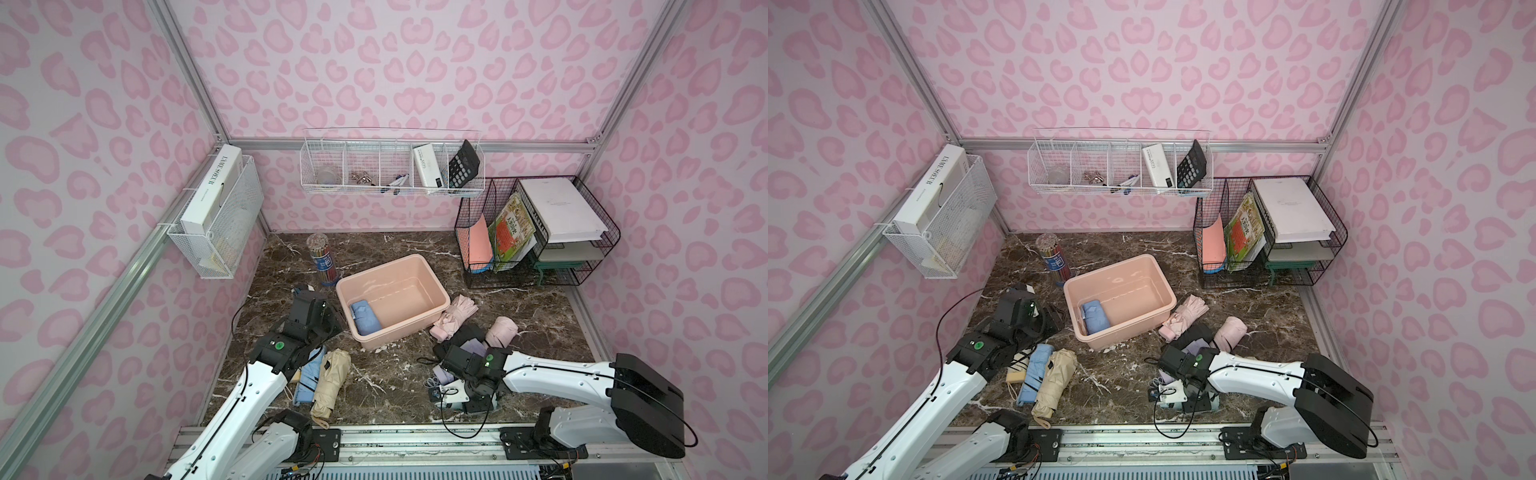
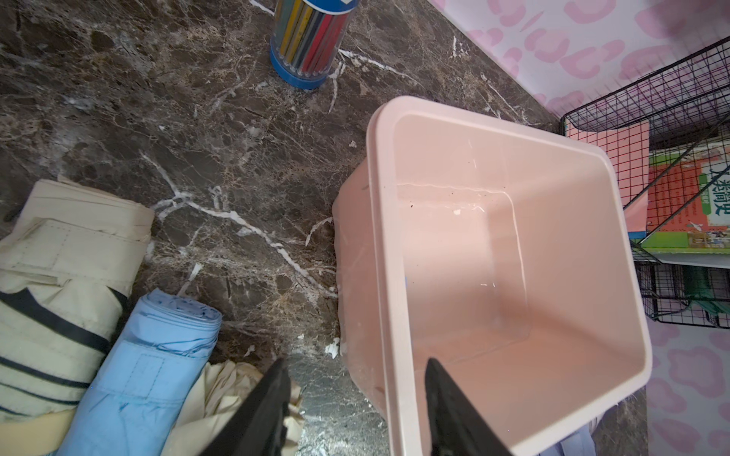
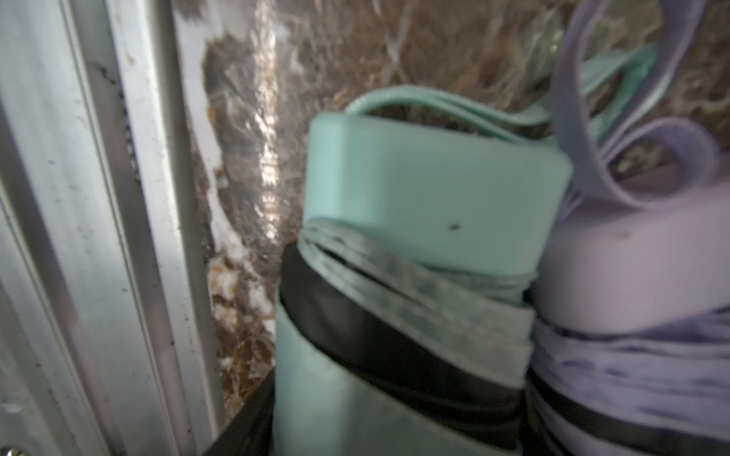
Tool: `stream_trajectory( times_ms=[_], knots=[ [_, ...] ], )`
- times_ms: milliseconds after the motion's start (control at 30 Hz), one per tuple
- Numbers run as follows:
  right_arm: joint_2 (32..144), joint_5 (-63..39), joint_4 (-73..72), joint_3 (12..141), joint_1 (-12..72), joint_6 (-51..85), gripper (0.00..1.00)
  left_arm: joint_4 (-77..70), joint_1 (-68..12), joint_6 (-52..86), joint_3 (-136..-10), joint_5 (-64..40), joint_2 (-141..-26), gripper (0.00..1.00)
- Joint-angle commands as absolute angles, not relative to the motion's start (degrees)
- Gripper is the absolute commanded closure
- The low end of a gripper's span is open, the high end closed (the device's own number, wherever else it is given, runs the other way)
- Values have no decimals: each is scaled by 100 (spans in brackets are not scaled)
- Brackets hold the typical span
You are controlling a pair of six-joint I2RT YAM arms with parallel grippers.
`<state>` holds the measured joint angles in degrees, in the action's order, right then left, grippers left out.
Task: Put the umbrella into the storage box
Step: Pick up the umbrella from the center of the board.
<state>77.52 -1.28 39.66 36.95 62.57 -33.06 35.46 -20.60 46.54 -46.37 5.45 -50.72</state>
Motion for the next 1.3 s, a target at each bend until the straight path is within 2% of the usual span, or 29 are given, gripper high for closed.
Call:
stream_trajectory(
  times_ms=[0, 233, 700, 967, 1267],
  knots=[
    [7746, -356, 3880, 3664, 6267, -3331, 45, 3445, -2058, 4629, -4669, 620, -5101, 44],
    [7531, -493, 3977, 3709, 6294, -3392, 54, 3434, -2064, 4625, -4674, 617, -5105, 44],
    [6800, -897, 3950, 3885, 6363, -3479, 60, 3472, -2057, 4603, -4693, 630, -5054, 43],
    [6013, -1342, 3053, 3920, 6363, -2963, 65, 3555, -2058, 4536, -4726, 641, -5022, 41],
    [5730, -1283, 1637, 4176, 6266, -1620, 67, 3507, -2061, 4397, -4634, 326, -5037, 41]
  ],
)
